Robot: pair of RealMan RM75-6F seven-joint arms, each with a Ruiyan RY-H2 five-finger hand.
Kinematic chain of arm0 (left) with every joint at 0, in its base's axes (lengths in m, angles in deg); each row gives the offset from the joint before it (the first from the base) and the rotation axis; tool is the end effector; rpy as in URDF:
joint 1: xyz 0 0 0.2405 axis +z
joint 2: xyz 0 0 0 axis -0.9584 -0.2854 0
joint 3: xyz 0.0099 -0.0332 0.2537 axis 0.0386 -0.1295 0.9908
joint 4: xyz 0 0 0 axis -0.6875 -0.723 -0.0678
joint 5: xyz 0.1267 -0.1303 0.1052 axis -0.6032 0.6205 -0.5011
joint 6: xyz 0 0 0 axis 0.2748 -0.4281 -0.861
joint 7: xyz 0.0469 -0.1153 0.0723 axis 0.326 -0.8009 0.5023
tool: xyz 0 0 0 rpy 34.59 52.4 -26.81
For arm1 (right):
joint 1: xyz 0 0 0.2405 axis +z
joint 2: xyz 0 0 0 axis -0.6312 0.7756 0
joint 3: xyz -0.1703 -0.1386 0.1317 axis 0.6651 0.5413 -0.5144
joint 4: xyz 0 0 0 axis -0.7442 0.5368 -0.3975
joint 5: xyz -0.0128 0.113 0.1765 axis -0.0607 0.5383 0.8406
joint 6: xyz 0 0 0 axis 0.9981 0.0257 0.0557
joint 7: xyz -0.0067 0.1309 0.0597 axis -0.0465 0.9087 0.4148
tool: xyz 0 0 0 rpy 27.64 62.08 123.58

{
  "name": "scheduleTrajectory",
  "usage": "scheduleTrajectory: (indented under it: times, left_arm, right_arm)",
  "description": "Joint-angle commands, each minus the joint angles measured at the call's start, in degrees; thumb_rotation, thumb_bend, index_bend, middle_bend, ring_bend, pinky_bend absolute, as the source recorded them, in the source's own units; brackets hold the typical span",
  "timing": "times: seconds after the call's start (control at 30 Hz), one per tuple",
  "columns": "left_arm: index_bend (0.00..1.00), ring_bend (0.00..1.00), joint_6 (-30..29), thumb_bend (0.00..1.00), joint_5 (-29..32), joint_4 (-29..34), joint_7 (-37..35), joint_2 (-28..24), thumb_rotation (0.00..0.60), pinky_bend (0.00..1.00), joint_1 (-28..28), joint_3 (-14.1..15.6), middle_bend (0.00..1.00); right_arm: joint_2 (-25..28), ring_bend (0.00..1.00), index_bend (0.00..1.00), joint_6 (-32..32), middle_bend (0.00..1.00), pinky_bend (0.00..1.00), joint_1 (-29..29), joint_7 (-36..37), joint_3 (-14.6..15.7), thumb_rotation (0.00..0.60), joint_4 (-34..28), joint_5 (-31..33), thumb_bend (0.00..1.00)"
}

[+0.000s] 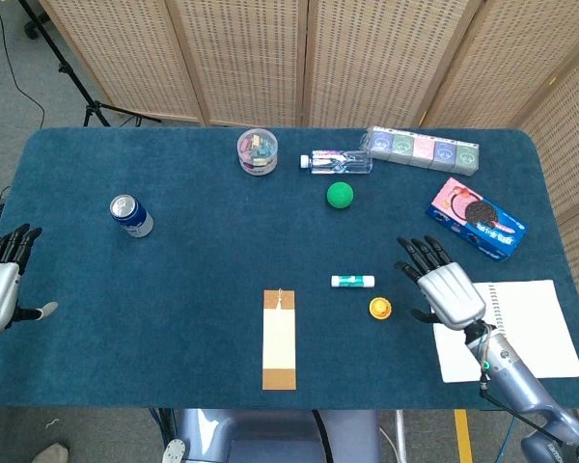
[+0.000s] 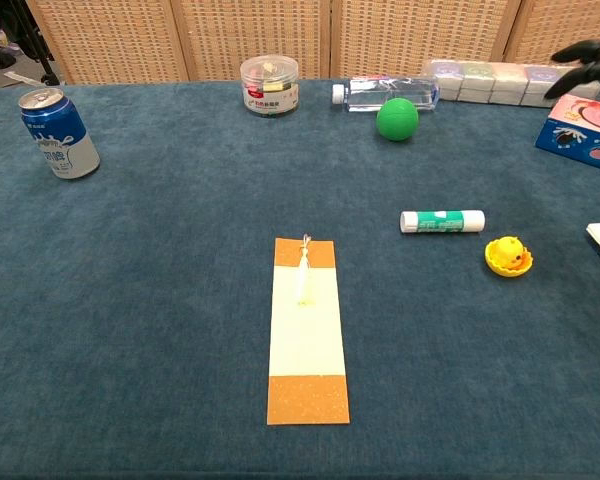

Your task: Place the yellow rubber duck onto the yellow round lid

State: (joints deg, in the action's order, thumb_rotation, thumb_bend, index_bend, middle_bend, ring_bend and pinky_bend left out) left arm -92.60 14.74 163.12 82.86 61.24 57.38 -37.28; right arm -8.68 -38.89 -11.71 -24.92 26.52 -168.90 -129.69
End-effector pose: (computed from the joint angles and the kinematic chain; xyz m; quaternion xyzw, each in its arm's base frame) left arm -0.2669 0.2392 0.1834 -0.5826 -0.4398 -0.3340 0.5963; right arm -0.2356 -0.2817 0.1065 0.7476 -0.2688 0.3810 0.4730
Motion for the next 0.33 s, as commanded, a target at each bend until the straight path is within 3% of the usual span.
scheduleTrajectory:
  times: [0.03,0.33]
  left_arm:
    - [0.00,0.00,-1.06,0.00,-1.43,0.27,-0.98,-0.16,0.600,0.00,1.05,0.68,0.00]
    - [0.00,0.00,-3.90,0.00,-5.53,0.55,-2.98,0.02,0.600,0.00,4.53,3.43,0.00]
  right_arm:
    - [1.83,0.00,0.00,-9.07,0.00,0.00,-7.22,4.57,0.16,0.600,0.89,1.40,0.00]
    - [0.61,0.00,0.00,-17.00,0.00,0.00,-15.73,13.06,0.30,0.600,4.70,3.81,0.00]
